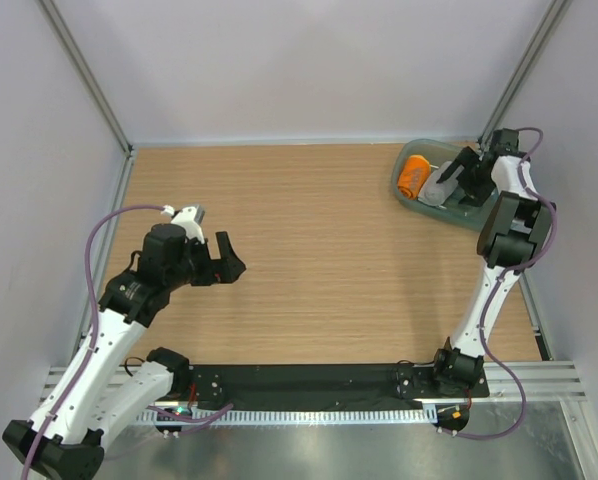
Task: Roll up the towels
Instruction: Place the rolled towel into the container
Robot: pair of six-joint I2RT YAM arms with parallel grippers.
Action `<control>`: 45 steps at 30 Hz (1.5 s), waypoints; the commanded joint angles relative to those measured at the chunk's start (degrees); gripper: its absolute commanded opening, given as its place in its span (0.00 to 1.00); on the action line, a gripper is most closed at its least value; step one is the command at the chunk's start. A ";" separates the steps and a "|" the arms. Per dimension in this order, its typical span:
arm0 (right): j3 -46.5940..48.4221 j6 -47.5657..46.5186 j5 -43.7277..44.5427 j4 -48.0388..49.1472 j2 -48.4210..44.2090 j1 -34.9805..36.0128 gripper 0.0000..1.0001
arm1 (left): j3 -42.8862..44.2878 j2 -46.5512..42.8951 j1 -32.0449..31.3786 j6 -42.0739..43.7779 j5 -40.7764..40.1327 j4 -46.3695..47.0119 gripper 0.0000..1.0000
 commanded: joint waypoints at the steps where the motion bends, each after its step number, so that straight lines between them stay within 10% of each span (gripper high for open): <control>1: 3.56 0.37 5.66 -5.18 -3.99 0.07 0.95 | 0.82 0.36 0.29 1.09 0.11 0.86 1.00; 31: 0.66 -0.06 2.67 -4.13 -13.13 4.81 0.92 | 0.82 1.50 0.81 1.01 0.11 0.86 1.00; 45: -19.26 -3.23 9.10 2.54 -37.73 16.14 0.94 | 1.26 0.54 0.99 1.36 0.64 0.78 1.00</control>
